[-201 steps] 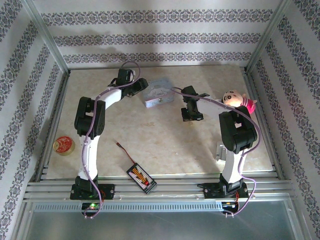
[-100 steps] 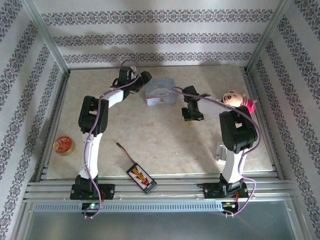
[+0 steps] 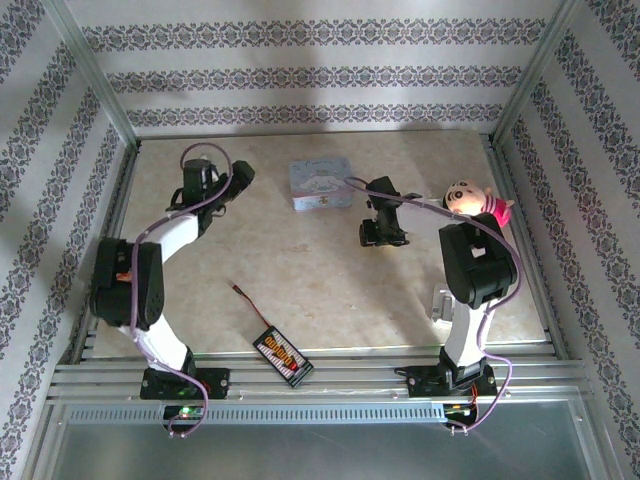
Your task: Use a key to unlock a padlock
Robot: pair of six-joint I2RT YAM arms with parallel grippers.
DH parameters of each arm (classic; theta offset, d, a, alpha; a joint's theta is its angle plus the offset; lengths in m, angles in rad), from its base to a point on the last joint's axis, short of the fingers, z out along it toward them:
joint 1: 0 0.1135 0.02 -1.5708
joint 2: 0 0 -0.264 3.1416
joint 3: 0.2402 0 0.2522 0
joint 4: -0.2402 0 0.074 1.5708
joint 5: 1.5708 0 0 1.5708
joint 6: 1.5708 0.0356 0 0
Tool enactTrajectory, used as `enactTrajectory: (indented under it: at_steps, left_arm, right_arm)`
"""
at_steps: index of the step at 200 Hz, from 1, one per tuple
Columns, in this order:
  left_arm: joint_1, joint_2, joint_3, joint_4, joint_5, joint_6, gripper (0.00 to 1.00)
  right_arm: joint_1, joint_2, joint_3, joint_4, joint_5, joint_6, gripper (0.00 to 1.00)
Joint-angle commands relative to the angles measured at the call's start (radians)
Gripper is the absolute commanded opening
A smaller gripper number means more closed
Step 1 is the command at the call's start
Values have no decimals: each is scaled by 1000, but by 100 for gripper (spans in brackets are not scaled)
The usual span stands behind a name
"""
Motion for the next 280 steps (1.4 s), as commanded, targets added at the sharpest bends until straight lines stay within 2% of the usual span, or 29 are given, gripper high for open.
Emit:
enactTrajectory:
  at_steps: [1,34,40,68,116,134,156,178,213,266,280]
  left_arm:
    - [17,-124,-71,-59,-93,90,98]
    - [20,-326,-198,-177,-272,247,99]
    - [20,-366,-233,-173,-312,276,99]
    - [20,-536,-401,-88,-502,399,99]
    - [22,-711,-633,146,-617,636,99]
    - [22,-732,-707,261,-624,704,99]
    - [22,-720,-735,297,-620,731,99]
    - [22,-670,-771,412,-556,751,99]
    - [22,-551,-777,538,-440,782,99]
    - [22,-334,-800,856,-315,835,99]
    - [22,-289,-785,847,-299,837,99]
  right_arm:
    - [-7,-108,-42,15,-53,10,59]
    - [-33,-284,-165,59,-74,46,70]
    - [-44,-323,-194,75,-77,56,78]
    - [-107,-513,-330,154,-62,76,98]
    - [-163,-761,-515,296,117,27,98]
    - [-165,-817,-580,374,182,-36,98]
    - [-163,-890,-691,538,243,-88,98]
    - [-165,-968,-770,653,282,-125,98]
    - [-167,-1089,-972,935,307,-236,98]
    - [-212,-1199,-1056,954,301,-325,98]
    - [-234,-1198,-1065,977,289,-312,98]
